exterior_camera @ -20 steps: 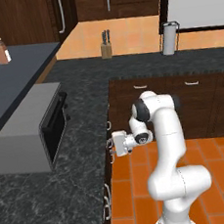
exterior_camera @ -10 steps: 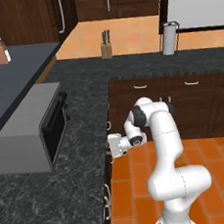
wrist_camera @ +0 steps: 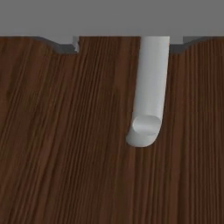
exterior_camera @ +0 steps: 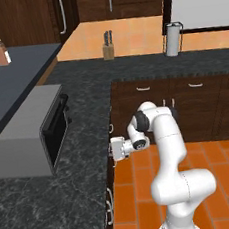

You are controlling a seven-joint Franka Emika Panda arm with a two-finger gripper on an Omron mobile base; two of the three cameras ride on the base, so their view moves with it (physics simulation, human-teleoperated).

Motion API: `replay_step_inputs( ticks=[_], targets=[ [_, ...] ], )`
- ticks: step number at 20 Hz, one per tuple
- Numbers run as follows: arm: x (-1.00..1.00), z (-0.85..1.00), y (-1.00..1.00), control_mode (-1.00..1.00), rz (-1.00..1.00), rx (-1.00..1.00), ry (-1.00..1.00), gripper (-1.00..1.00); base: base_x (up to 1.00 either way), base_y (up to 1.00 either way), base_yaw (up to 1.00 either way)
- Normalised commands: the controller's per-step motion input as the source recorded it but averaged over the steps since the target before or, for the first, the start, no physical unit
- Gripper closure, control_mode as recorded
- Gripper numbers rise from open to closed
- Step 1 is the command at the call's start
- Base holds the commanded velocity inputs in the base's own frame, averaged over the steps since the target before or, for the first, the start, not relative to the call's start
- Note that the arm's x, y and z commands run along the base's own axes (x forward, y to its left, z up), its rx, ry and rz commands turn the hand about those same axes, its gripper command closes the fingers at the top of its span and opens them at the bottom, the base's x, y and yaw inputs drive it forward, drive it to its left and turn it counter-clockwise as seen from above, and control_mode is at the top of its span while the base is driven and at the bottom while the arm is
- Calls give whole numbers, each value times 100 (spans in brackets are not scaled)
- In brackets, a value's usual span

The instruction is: Take a straw from the drawer in front and place it inside the glass cup on the dining counter.

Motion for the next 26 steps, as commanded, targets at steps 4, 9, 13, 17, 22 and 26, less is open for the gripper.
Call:
replay_step_inputs(
  ticks=[4,9,13,17,22,26],
  targets=[
    [-34,0,-37,-100,0,0,-3,100,0,0,0],
    [-36,0,-71,-100,0,0,-1,100,0,0,0],
    [-59,0,-100,-100,0,0,-4,100,0,0,0],
    [-80,5,-100,-100,0,2,-5,100,0,0,0],
    [-58,7,-100,-100,0,5,-1,100,0,0,0],
    [-34,7,-100,-100,0,3,0,100,0,0,0]
  ],
)
